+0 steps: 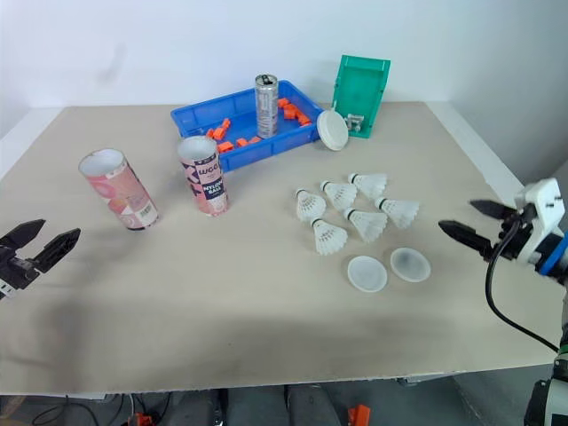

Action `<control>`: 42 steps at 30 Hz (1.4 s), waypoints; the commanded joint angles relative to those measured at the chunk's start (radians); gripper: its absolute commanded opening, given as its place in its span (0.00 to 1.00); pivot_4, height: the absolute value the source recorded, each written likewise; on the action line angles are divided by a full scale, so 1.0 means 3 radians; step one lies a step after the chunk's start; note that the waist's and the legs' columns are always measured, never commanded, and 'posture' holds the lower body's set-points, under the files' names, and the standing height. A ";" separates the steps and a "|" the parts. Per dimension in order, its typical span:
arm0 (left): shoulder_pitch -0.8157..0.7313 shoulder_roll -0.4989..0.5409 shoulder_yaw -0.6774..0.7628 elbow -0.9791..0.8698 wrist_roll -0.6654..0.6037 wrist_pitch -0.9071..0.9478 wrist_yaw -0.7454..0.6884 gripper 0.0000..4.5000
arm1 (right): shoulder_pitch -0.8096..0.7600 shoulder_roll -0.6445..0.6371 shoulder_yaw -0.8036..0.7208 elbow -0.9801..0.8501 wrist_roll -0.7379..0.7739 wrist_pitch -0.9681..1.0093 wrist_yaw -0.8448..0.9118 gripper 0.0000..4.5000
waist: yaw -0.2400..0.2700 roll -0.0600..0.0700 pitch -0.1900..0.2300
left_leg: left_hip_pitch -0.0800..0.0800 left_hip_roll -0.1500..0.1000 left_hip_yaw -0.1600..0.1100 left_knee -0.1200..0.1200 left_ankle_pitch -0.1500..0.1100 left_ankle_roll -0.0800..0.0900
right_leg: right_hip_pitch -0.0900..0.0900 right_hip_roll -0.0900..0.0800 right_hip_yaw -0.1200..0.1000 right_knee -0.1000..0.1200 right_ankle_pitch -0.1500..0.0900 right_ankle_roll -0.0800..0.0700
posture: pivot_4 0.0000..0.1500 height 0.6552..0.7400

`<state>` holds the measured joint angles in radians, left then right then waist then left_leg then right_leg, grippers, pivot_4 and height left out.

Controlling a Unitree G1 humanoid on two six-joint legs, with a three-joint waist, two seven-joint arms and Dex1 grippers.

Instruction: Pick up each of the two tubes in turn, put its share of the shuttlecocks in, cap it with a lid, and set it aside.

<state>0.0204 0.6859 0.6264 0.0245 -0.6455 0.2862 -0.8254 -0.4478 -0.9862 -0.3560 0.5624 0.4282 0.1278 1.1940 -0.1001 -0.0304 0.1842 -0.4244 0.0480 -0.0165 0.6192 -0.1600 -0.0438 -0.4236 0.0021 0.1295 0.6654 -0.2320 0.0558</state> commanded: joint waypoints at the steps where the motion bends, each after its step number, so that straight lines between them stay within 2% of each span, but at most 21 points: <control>1: -0.0109 0.0035 -0.0058 0.0182 0.0170 -0.0349 -0.0136 0.99 | 0.0054 0.0072 -0.0065 -0.0850 0.0281 0.0253 -0.0023 1.00 | 0.0001 -0.0001 0.0000 | 0.0000 0.0000 0.0000 -0.0001 0.0000 0.0000 | 0.0000 0.0000 0.0000 0.0000 0.0000 0.0000 | 1.00 1.00; 2: -0.0132 0.0038 -0.0078 0.0236 0.0203 -0.0413 -0.0160 0.99 | 0.0092 0.0098 -0.0064 -0.0997 0.0319 0.0308 -0.0043 1.00 | 0.0002 -0.0002 -0.0001 | 0.0000 0.0001 -0.0001 -0.0001 0.0000 0.0000 | 0.0000 0.0001 -0.0001 0.0000 0.0000 0.0000 | 1.00 1.00; 6: -0.0474 0.0047 -0.0266 0.0728 0.0403 -0.0763 -0.0268 0.99 | 0.0218 0.0503 0.0286 -0.2282 0.0706 0.0749 -0.0285 1.00 | 0.0011 -0.0004 -0.0002 | -0.0002 0.0001 -0.0004 -0.0002 0.0000 0.0000 | 0.0000 0.0002 -0.0002 0.0000 -0.0001 0.0000 | 1.00 1.00; 15: -0.1090 0.0035 -0.0691 0.1623 0.0690 -0.1218 -0.0594 0.99 | 0.0253 0.0943 0.1004 -0.3348 0.0684 0.1219 -0.0797 1.00 | 0.0043 -0.0010 -0.0005 | -0.0014 0.0000 -0.0007 -0.0001 0.0000 0.0000 | -0.0006 0.0001 -0.0004 -0.0002 -0.0002 0.0003 | 1.00 1.00; 20: -0.1394 0.0031 -0.0791 0.2089 0.0765 -0.1422 -0.0690 0.99 | 0.0167 0.1129 0.1282 -0.3523 0.0535 0.1385 -0.1121 1.00 | 0.0050 -0.0010 -0.0005 | -0.0016 0.0005 -0.0013 -0.0002 0.0000 0.0000 | -0.0008 0.0007 -0.0009 0.0000 -0.0002 0.0001 | 1.00 1.00; 32: -0.2277 -0.0077 -0.1121 0.3287 0.1104 -0.1824 -0.0927 0.99 | 0.0166 0.1323 0.1266 -0.3954 0.0903 0.1711 -0.1400 1.00 | 0.0088 -0.0013 -0.0007 | -0.0021 0.0005 -0.0019 0.0000 0.0000 0.0000 | -0.0008 0.0011 -0.0011 -0.0001 -0.0001 0.0002 | 1.00 1.00; 42: -0.2646 -0.0189 -0.1194 0.3776 0.1272 -0.1916 -0.0873 0.99 | 0.0307 0.1361 0.1214 -0.4077 0.1013 0.1773 -0.1592 1.00 | 0.0087 -0.0014 -0.0007 | -0.0024 0.0005 -0.0026 0.0000 0.0000 0.0000 | -0.0008 0.0015 -0.0011 0.0000 0.0005 0.0016 | 1.00 1.00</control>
<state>-0.7436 0.6314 0.2682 1.1486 -0.2730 -0.2696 -1.0927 -0.3567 -0.5826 0.0387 -0.6157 0.7057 0.6667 0.7315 -0.0739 -0.0345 0.1820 -0.4317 0.0495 -0.0244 0.6191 -0.1600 -0.0437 -0.4260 0.0067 0.1260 0.6653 -0.2304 0.0609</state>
